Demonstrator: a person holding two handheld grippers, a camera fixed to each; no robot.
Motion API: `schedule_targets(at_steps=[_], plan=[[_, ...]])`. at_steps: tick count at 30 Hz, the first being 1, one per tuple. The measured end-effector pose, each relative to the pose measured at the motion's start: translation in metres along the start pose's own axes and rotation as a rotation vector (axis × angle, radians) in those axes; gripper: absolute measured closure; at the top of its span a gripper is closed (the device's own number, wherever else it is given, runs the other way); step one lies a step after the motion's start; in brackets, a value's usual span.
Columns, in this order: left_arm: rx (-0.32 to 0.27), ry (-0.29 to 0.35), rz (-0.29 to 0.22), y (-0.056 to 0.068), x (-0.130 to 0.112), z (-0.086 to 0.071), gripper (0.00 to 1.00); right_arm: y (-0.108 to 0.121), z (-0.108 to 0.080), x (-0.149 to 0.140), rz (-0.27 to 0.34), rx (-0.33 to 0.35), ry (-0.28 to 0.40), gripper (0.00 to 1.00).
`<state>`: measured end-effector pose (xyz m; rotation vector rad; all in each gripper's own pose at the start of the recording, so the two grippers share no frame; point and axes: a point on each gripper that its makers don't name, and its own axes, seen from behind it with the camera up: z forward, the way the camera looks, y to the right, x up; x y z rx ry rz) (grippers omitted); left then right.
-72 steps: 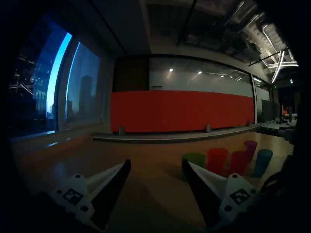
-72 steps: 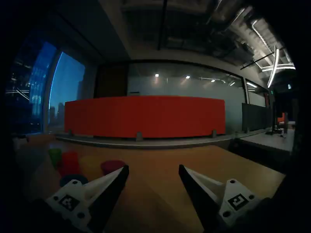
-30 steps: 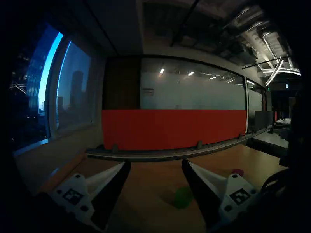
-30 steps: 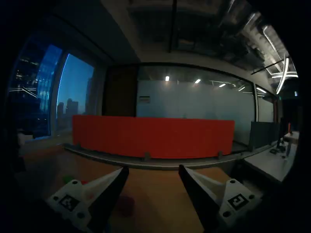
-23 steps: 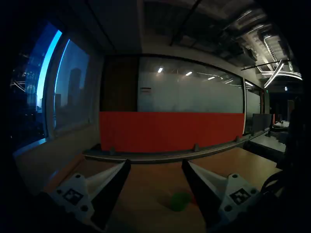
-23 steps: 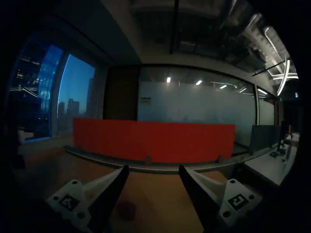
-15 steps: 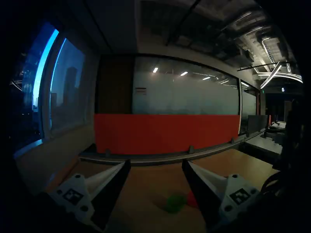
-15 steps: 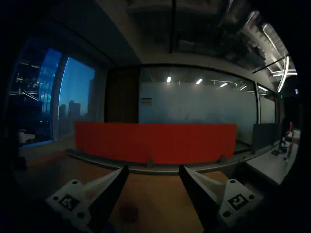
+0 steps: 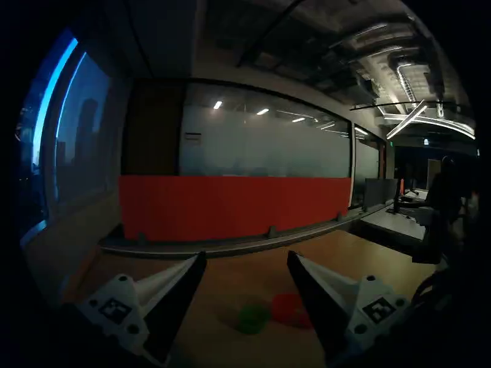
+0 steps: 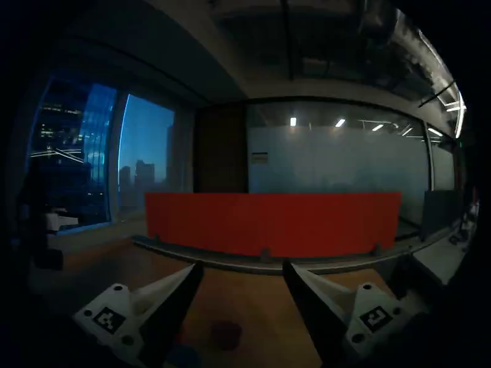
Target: Pour water
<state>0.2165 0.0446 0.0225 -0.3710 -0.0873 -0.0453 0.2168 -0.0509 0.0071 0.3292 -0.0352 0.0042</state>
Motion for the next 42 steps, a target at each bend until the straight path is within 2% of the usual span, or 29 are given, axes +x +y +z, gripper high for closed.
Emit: schedule_targets(at_steps=[6,12,21,33,42], plan=[[-0.088,0.007,-0.005,0.019,0.006,-0.001,0.02,-0.025,-0.002,0.005,-0.01,0.111,0.009,0.01],[-0.149,0.016,-0.011,0.032,0.011,-0.002,0.02,-0.047,-0.007,0.012,-0.001,0.205,0.019,0.01],[-0.216,0.012,-0.01,0.044,0.01,-0.004,0.02,-0.06,-0.01,0.016,-0.034,0.263,0.008,0.01],[-0.292,-0.028,-0.004,0.053,-0.005,-0.002,0.02,-0.076,-0.011,0.005,-0.093,0.335,-0.052,0.01],[-0.338,-0.056,0.034,0.056,-0.022,0.003,0.02,-0.079,-0.013,-0.011,-0.115,0.375,-0.105,0.01]])
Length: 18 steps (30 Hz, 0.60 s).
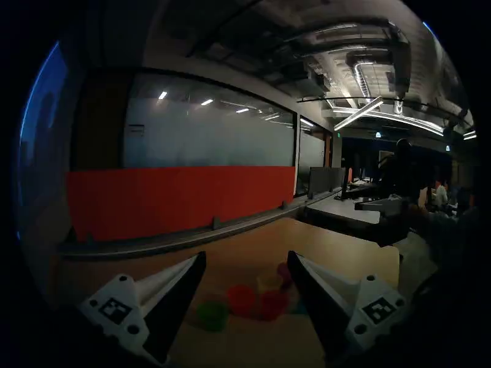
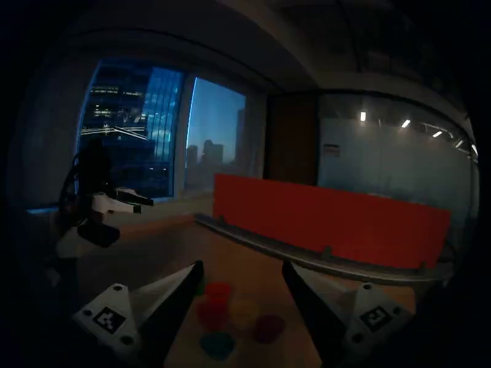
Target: Pour water
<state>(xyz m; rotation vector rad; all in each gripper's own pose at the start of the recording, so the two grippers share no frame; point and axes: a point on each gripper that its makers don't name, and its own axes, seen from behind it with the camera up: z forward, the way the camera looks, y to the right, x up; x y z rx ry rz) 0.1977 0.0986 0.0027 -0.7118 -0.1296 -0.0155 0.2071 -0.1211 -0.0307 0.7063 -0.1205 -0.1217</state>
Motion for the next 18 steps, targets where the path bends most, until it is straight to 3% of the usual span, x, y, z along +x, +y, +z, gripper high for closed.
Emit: schedule_targets(at_steps=[6,18], plan=[[-0.02,-0.03,0.03,0.001,-0.019,0.007,0.02,-0.005,0.001,-0.019,-0.021,0.032,-0.05,0.01],[-0.018,-0.104,0.052,-0.01,-0.06,0.018,0.02,-0.015,0.003,-0.058,-0.064,0.085,-0.14,0.01]])
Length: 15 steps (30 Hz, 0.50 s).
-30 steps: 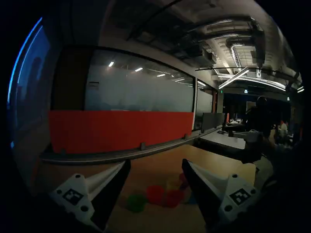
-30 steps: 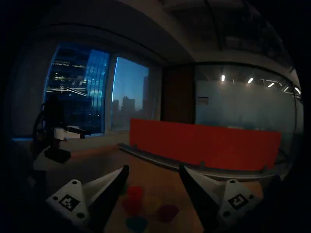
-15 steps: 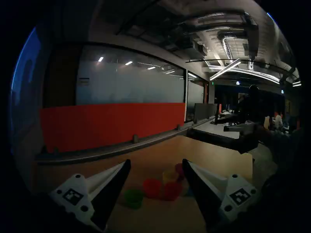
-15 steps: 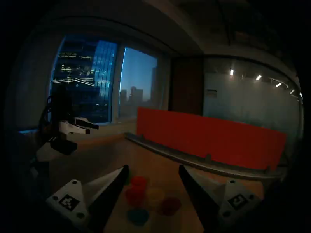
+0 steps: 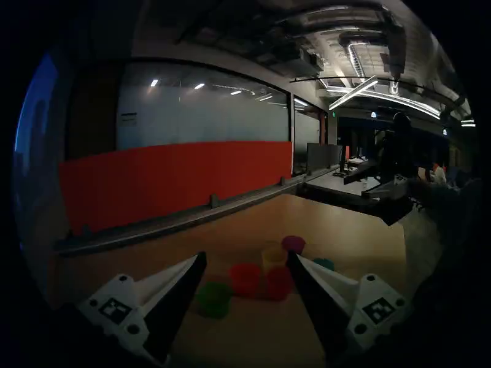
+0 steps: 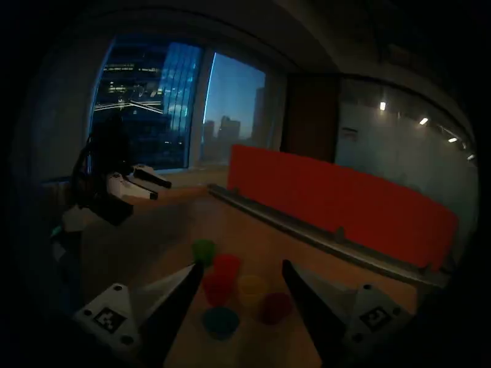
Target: Pour water
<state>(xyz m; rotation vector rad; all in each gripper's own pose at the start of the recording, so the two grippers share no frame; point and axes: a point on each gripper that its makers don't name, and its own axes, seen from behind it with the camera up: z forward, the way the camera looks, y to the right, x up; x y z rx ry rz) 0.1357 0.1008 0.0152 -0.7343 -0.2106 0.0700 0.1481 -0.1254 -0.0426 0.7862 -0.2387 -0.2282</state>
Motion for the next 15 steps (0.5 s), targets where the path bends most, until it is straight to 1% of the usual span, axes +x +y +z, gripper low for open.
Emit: schedule_targets(at_steps=[6,15], plan=[[0.005,-0.042,0.007,-0.006,-0.024,0.005,0.02,-0.005,0.006,-0.025,-0.001,0.019,-0.043,0.01],[0.019,-0.095,-0.006,-0.017,-0.059,0.013,0.02,-0.014,0.016,-0.062,0.019,0.047,-0.095,0.01]])
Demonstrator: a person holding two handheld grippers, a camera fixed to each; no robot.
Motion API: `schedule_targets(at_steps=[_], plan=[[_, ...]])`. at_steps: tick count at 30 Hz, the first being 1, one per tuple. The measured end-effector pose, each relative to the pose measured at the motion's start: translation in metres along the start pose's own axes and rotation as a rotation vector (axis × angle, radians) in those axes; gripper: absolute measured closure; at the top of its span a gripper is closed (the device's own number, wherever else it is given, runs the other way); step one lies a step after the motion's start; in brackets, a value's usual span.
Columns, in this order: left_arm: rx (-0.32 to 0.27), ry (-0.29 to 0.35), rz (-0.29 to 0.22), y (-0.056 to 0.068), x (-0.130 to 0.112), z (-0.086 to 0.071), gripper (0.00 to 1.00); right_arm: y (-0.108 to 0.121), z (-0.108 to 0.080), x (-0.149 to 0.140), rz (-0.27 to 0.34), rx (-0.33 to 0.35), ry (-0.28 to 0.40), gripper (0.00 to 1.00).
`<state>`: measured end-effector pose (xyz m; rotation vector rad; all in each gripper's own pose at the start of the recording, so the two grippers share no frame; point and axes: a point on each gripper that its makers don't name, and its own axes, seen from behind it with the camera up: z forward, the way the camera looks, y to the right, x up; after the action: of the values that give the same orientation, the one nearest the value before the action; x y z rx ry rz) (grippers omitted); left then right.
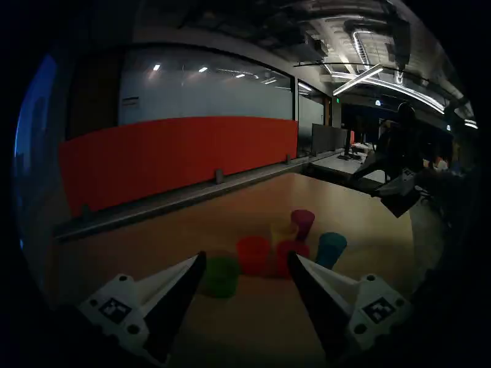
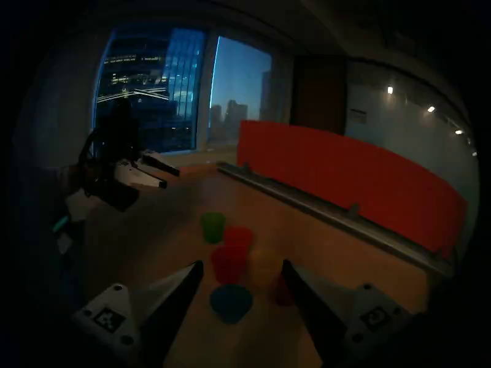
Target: Pour water
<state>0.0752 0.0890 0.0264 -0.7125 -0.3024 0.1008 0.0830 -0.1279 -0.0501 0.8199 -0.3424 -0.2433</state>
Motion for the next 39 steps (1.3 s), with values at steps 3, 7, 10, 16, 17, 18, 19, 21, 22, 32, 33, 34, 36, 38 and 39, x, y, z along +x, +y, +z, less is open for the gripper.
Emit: schedule_targets(at_steps=[3,7,10,16,17,18,19,21,22,32,33,34,36,38,39], plan=[[0.0,-0.015,-0.002,-0.002,-0.009,0.004,0.02,-0.001,0.004,-0.012,0.001,0.005,-0.019,0.01],[-0.002,-0.036,0.0,-0.003,-0.023,0.011,0.02,-0.003,0.008,-0.027,0.0,0.01,-0.044,0.01],[-0.003,-0.055,0.004,-0.004,-0.033,0.016,0.02,-0.004,0.012,-0.038,-0.001,0.014,-0.062,0.02],[0.003,-0.088,0.02,-0.007,-0.051,0.023,0.02,-0.008,0.02,-0.059,-0.008,0.022,-0.098,0.02],[0.005,-0.093,0.022,-0.008,-0.054,0.025,0.02,-0.008,0.022,-0.062,-0.01,0.023,-0.104,0.02],[0.007,-0.098,0.024,-0.009,-0.057,0.026,0.02,-0.009,0.023,-0.065,-0.011,0.023,-0.11,0.02],[0.007,-0.103,0.024,-0.01,-0.06,0.027,0.02,-0.01,0.025,-0.069,-0.012,0.025,-0.116,0.02],[0.009,-0.114,0.025,-0.012,-0.066,0.03,0.02,-0.012,0.028,-0.076,-0.013,0.029,-0.127,0.02],[0.011,-0.118,0.026,-0.012,-0.068,0.031,0.02,-0.013,0.029,-0.08,-0.013,0.031,-0.134,0.02],[0.009,-0.17,0.031,-0.016,-0.093,0.041,0.02,-0.019,0.042,-0.117,-0.012,0.046,-0.205,0.02],[0.008,-0.176,0.032,-0.016,-0.095,0.043,0.02,-0.019,0.043,-0.12,-0.011,0.048,-0.212,0.02],[0.008,-0.18,0.034,-0.016,-0.097,0.043,0.02,-0.02,0.044,-0.122,-0.012,0.049,-0.217,0.02],[0.006,-0.188,0.037,-0.017,-0.1,0.045,0.02,-0.02,0.047,-0.127,-0.012,0.052,-0.227,0.02],[0.003,-0.195,0.037,-0.017,-0.103,0.047,0.02,-0.02,0.05,-0.13,-0.011,0.051,-0.236,0.02],[0.001,-0.2,0.038,-0.017,-0.104,0.048,0.02,-0.019,0.052,-0.132,-0.011,0.05,-0.241,0.02]])
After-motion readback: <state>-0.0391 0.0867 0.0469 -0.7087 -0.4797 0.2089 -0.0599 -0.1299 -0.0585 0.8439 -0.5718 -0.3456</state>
